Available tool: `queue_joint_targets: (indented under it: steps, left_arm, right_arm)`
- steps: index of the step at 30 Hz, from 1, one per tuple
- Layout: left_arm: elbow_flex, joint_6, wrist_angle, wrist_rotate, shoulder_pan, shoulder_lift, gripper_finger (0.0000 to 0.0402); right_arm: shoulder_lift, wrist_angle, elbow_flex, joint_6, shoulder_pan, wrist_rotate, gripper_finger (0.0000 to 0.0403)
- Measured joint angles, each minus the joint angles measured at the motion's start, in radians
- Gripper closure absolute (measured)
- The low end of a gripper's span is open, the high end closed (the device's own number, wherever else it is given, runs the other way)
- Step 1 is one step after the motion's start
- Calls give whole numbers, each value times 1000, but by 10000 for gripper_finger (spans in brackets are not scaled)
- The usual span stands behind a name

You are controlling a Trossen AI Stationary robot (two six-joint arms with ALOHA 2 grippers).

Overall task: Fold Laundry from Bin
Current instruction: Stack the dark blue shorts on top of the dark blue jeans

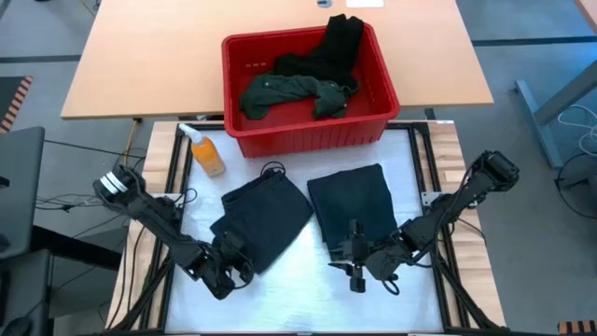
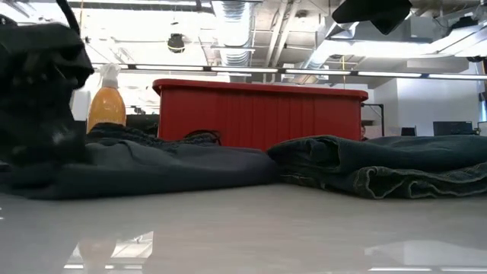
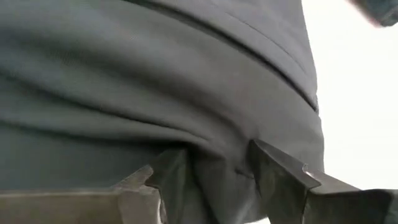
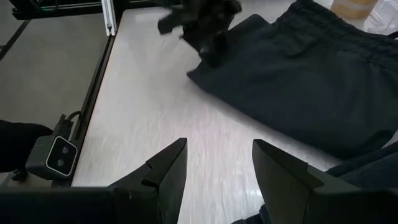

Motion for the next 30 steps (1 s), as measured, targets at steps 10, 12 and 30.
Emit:
queue_joint_targets:
  steps: [10,12,30]
  left_arm:
    - [1,34,273,-234,4,137,291]
    - [1,49,271,-292,5,131,343]
    - [1,452,396,-462,-42,-114,401]
  right_arm:
    - [0,0,0,23,8,0,196]
    - [0,0,0,24,12,0,196]
    - [160,159,0,6,6,22,196]
